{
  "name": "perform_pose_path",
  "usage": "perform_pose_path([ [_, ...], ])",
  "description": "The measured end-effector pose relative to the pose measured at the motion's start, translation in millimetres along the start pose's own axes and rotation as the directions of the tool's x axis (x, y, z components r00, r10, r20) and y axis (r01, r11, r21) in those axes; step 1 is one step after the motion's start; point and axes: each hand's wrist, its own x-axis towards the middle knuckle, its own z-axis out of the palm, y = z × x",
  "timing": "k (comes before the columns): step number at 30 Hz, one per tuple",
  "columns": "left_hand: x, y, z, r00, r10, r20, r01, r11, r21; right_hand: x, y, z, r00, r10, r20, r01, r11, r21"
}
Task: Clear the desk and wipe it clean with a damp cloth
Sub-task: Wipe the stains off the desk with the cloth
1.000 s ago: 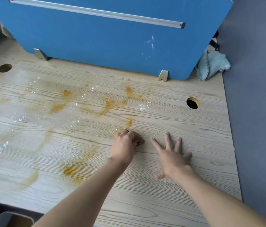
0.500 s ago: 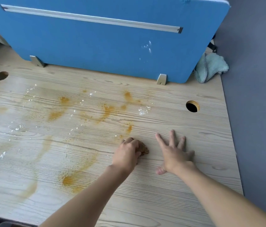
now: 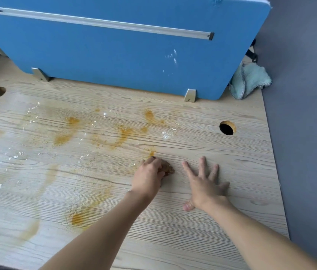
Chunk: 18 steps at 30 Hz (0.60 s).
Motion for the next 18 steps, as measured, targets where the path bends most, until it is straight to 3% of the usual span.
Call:
perform_pose_path([
  [3, 7.4, 4.0, -1.5, 0.996, -0.078, -0.049, 0.079, 0.997, 0.026, 0.2, 1.5, 0.4, 1.0, 0.005, -0.007, -0.005, 1.0, -0.012],
  [7, -2.4, 6.2, 2.6, 0.999, 0.037, 0.036, -0.04, 0.997, 0.061, 0.7, 0.4, 0.9, 1.0, 0.003, -0.007, -0.003, 1.0, -0.004],
  [13, 23.3, -0.1, -5.0, 0.999, -0.039, -0.033, 0.04, 0.999, 0.035, 0.4, 2.1, -1.1, 1.0, 0.002, 0.0, -0.002, 1.0, 0.008],
  [18, 13.7, 0.7, -3.2, 0.999, 0.035, 0.017, -0.036, 0.999, 0.035, 0.2, 1.9, -2.1, 1.0, 0.002, 0.004, -0.002, 1.0, 0.015],
])
